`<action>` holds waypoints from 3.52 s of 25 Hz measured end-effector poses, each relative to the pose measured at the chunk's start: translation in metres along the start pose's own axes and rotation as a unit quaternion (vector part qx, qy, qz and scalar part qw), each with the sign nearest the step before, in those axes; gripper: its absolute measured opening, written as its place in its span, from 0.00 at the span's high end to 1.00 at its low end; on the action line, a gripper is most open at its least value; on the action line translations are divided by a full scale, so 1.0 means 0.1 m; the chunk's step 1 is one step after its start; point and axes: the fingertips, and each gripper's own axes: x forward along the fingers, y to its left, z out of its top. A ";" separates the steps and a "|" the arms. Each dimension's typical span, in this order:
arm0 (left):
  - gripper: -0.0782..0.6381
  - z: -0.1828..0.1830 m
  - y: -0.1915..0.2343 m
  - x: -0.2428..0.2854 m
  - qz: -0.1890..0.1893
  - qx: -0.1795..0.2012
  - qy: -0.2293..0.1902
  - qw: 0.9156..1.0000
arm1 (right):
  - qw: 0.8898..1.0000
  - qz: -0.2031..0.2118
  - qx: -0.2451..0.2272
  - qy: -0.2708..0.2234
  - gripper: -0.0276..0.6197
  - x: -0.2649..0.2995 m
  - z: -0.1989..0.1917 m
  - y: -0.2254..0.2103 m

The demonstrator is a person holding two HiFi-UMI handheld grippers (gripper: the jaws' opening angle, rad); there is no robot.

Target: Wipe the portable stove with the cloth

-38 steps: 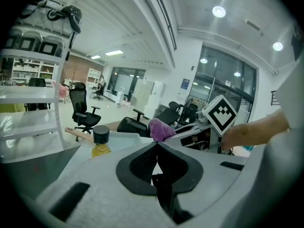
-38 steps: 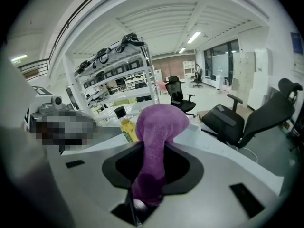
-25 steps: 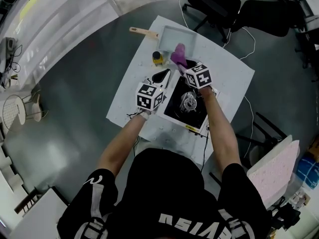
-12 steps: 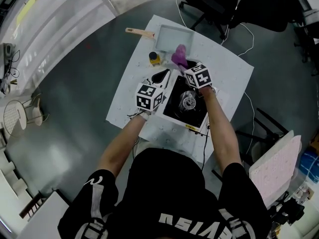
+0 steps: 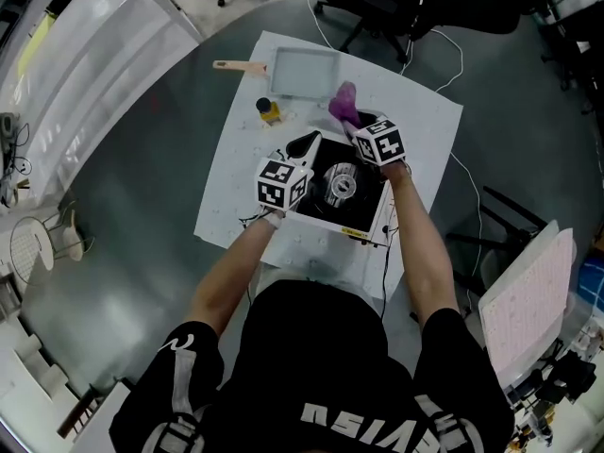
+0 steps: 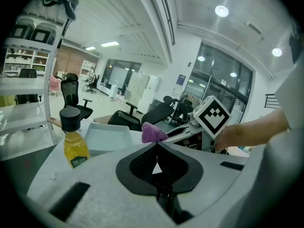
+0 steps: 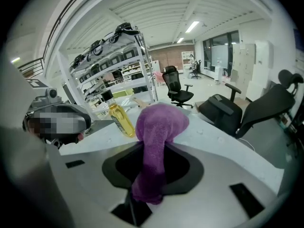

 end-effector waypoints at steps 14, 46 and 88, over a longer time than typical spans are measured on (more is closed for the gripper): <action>0.88 -0.10 -0.64 0.27 -0.042 0.022 0.018 0.999 | 0.997 -0.060 0.050 -0.007 0.80 -0.61 -0.58 -0.57; 0.88 -0.38 -1.83 0.02 -0.007 0.057 0.017 0.998 | 0.988 -0.085 0.111 -0.072 0.80 -1.79 -1.59 -0.83; 0.88 -1.05 -1.46 -3.44 -0.041 0.076 -0.089 0.992 | 0.953 -0.188 0.121 -0.206 0.80 -2.94 -1.90 2.91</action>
